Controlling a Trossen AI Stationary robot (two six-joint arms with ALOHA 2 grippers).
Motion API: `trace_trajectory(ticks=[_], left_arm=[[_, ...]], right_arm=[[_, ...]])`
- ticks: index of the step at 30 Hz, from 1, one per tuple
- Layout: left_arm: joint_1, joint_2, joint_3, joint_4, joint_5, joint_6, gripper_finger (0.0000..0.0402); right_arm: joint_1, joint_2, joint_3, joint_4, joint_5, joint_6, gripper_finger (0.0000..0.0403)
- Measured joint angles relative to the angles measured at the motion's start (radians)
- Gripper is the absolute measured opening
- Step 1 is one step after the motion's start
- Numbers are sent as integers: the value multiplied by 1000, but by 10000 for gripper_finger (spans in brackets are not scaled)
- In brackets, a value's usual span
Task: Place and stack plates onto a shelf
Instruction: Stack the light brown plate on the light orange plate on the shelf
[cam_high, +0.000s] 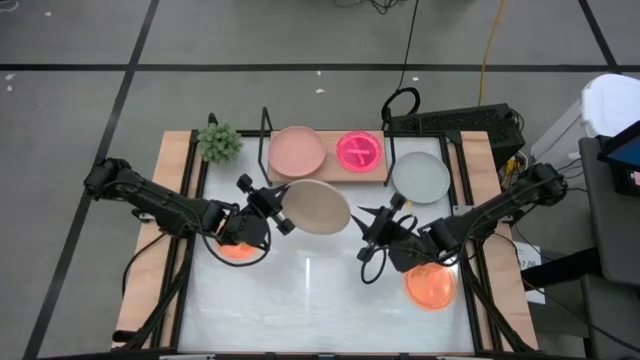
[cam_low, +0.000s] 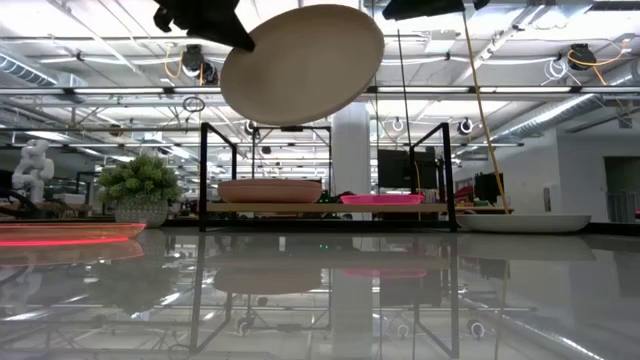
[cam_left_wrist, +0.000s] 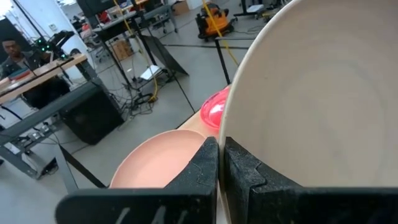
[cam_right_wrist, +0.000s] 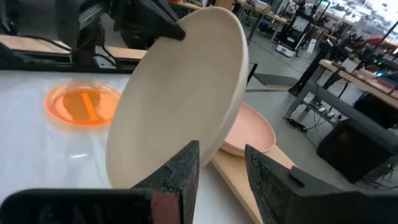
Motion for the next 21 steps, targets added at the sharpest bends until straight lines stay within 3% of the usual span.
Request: trace_trajectory(ticks=[9, 16, 21], left_arm=[[4, 23, -1, 53, -4, 18, 8], [6, 84, -1, 192, 7, 146, 8], [6, 92, -1, 231, 6, 180, 8]], right_arm=[[-21, 25, -1, 0, 26, -21, 114], [-52, 25, -36, 0, 27, 23, 114], [-78, 25, -73, 2, 26, 47, 90]])
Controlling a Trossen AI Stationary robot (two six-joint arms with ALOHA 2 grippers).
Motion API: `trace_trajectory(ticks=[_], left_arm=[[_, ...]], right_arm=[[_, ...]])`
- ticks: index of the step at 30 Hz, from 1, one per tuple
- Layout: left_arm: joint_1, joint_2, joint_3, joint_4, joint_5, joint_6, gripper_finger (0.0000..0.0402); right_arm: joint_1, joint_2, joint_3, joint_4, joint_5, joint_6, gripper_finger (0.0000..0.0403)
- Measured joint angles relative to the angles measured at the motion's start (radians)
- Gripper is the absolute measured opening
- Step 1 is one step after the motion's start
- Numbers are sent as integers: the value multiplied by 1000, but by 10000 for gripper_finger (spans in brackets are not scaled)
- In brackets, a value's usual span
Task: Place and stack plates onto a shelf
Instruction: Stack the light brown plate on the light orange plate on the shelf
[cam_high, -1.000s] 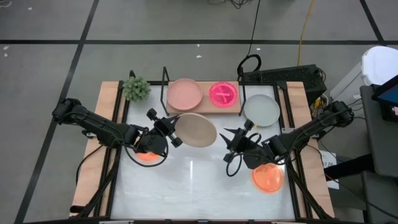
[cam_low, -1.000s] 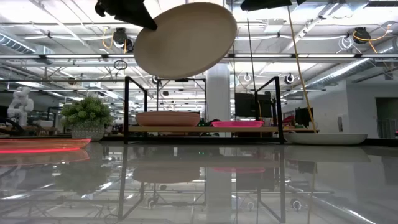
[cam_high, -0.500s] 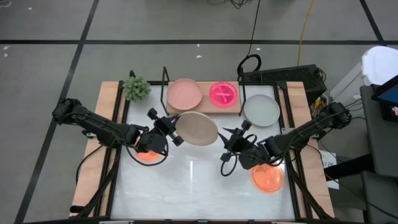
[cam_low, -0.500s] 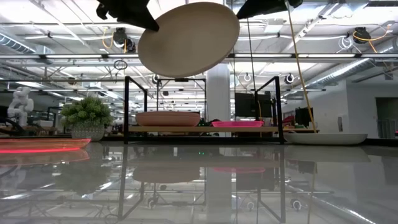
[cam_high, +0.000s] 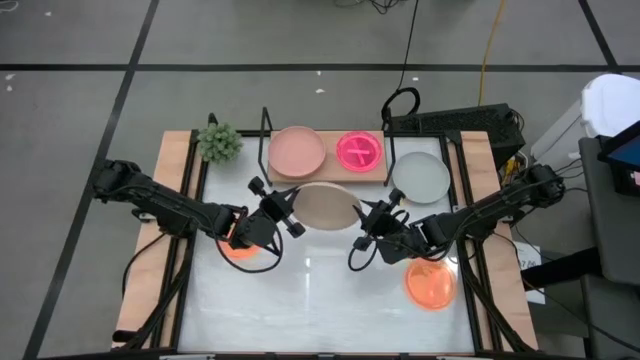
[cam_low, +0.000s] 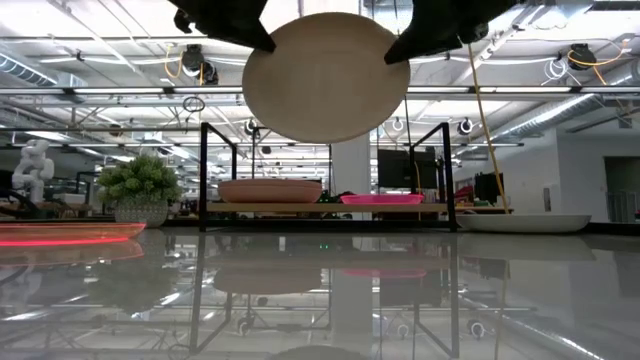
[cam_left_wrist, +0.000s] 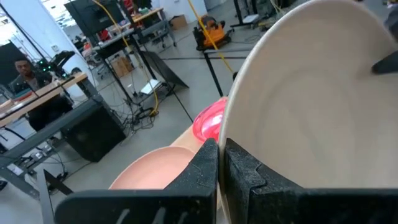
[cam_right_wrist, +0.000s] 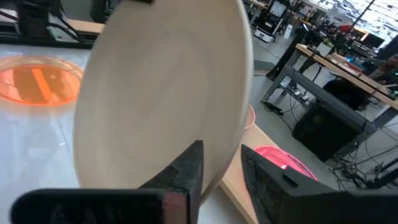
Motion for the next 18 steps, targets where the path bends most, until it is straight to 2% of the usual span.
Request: trace_trajectory(ticks=[7, 15, 18], left_arm=[[-2, 0, 0, 1, 10, -7, 8], [-14, 0, 0, 1, 30, -4, 8], [-20, -2, 0, 1, 80, 6, 29]], right_arm=[[-11, -3, -7, -1, 29, -5, 15], [-11, -18, -7, -26, 38, -20, 5], [-11, -35, -8, -42, 44, -20, 3]])
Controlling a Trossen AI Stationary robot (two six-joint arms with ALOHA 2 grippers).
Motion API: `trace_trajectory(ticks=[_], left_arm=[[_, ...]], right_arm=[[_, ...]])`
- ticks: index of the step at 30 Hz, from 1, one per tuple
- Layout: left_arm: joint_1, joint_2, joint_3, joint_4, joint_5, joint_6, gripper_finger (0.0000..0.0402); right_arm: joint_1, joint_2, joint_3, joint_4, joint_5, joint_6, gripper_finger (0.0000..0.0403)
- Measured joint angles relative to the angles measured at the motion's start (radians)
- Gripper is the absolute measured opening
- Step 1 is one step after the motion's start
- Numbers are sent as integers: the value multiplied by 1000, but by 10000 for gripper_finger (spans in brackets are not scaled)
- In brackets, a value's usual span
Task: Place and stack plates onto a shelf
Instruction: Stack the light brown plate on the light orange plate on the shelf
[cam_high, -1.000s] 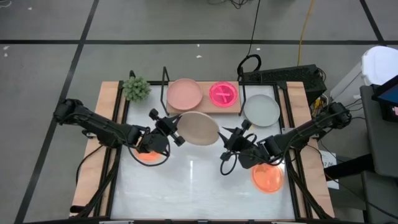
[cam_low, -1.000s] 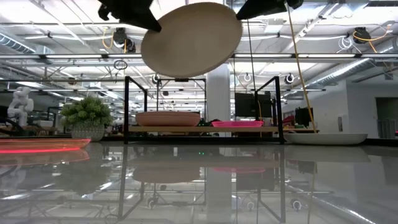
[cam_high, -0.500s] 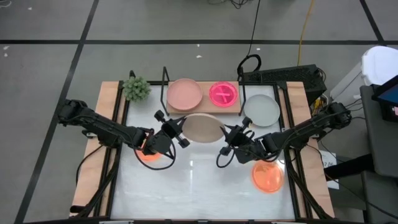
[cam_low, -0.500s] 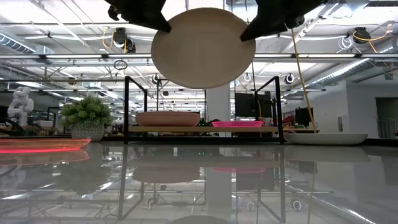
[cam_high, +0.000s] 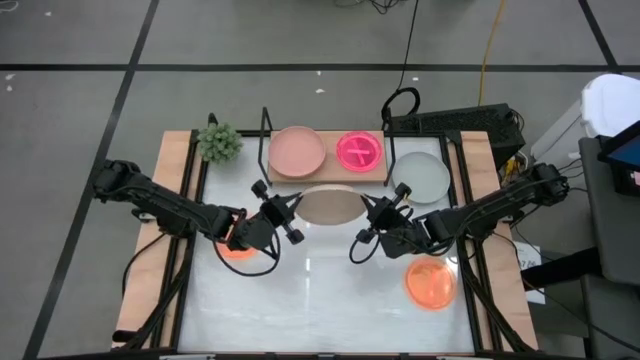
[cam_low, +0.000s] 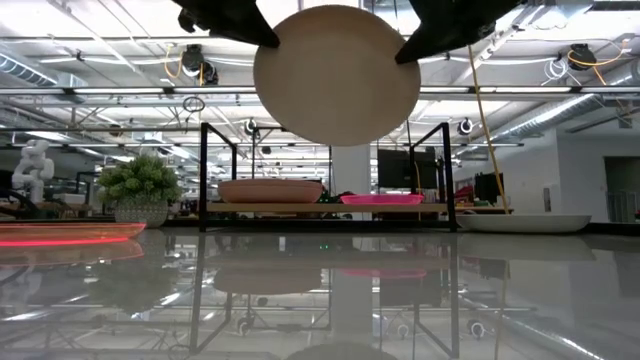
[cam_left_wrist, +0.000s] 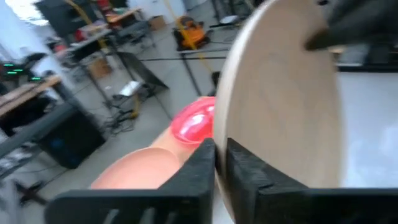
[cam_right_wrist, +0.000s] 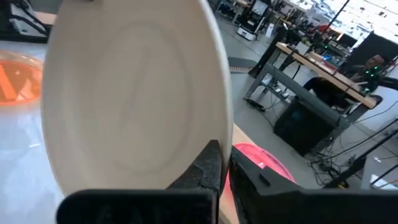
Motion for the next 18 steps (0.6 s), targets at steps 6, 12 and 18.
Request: trace_trajectory(ticks=[6, 12, 18], left_arm=[[-27, 1, 0, 17, 49, 3, 148], [-88, 1, 0, 90, -32, 129, 247], [-172, 1, 0, 209, -115, 408, 276]], right_arm=[[0, -55, 0, -33, -35, 5, 0], [-4, -108, 0, -83, -64, 43, 0], [-32, -147, 0, -214, -200, 175, 1]])
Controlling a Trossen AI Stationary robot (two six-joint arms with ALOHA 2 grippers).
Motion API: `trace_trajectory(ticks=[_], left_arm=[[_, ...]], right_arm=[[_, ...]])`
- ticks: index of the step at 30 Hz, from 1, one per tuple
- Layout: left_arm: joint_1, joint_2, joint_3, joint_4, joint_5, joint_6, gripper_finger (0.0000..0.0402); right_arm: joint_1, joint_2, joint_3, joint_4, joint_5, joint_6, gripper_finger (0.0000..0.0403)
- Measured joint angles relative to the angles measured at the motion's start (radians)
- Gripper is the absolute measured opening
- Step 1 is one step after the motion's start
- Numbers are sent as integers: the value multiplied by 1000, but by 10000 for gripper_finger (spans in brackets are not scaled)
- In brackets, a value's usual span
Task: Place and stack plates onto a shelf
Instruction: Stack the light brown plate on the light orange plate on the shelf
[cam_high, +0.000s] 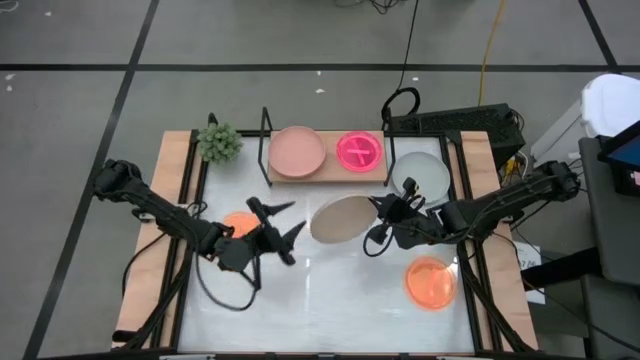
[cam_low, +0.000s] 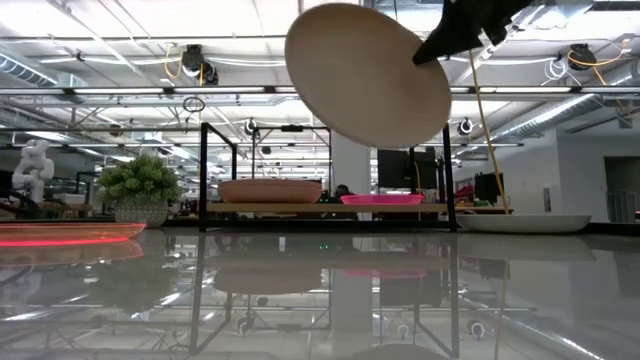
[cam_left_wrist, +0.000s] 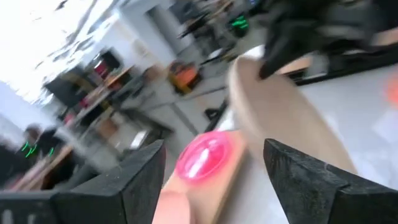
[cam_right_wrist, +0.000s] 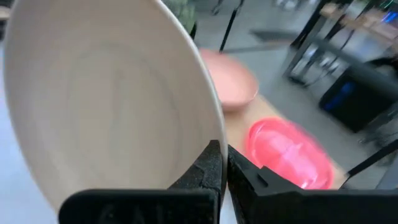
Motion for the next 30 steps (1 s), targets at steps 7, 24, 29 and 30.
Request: trace_trajectory(ticks=[7, 24, 29, 30], left_arm=[[-56, -1, 0, -17, 224, 78, 277], [-97, 23, 0, -193, 422, 259, 272], [-59, 104, 1, -167, 420, 547, 236], [-48, 122, 1, -148, 414, 594, 229]], right_arm=[[-52, -44, 0, -104, -167, 101, 1], [-260, -122, 0, -136, -489, 90, 1], [-345, -122, 0, -141, -648, 107, 1], [-358, -122, 0, -141, -669, 110, 1]])
